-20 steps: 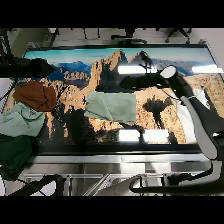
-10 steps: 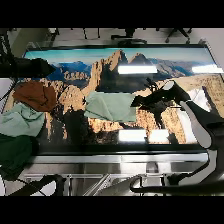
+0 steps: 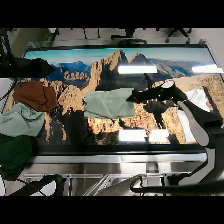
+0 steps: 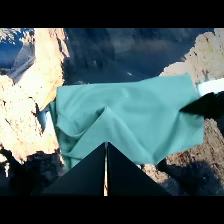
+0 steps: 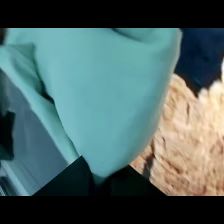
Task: Fold the shirts.
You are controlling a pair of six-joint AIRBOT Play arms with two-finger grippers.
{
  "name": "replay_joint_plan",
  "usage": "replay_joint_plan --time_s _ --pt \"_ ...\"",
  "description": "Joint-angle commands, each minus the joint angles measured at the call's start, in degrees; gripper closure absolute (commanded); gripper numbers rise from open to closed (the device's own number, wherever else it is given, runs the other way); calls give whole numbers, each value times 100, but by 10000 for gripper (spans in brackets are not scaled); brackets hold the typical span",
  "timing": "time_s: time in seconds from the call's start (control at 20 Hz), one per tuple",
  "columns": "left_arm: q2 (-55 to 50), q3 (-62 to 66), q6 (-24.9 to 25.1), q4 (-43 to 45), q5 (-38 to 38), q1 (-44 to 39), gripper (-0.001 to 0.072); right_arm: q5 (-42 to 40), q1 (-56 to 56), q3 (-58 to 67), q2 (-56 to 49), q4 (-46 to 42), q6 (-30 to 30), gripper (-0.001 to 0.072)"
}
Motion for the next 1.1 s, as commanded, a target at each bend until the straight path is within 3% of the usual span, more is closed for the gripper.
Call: replay_joint_plan --time_s 0.0,0.3,0.65,0.75,0.9,1.05 --pt "0 -2 -7 4 0 4 694 81 -452 680 693 748 -205 695" --pt "0 -2 -9 2 -4 2 694 -138 -2124 1443 1268 680 780 696" --pt "-15 -4 -9 0 -94 -20 694 -284 -4059 1443 1298 673 870 696" --pt "-70 -7 -7 2 -122 -20 694 -197 -4332 1438 1384 306 1460 695" --pt "-234 -7 -9 -13 -297 -22 694 -151 -4341 1432 1744 -1469 2765 696" --pt "-439 -4 4 -9 -337 -22 694 -407 -4347 1434 1878 -1558 3217 696"
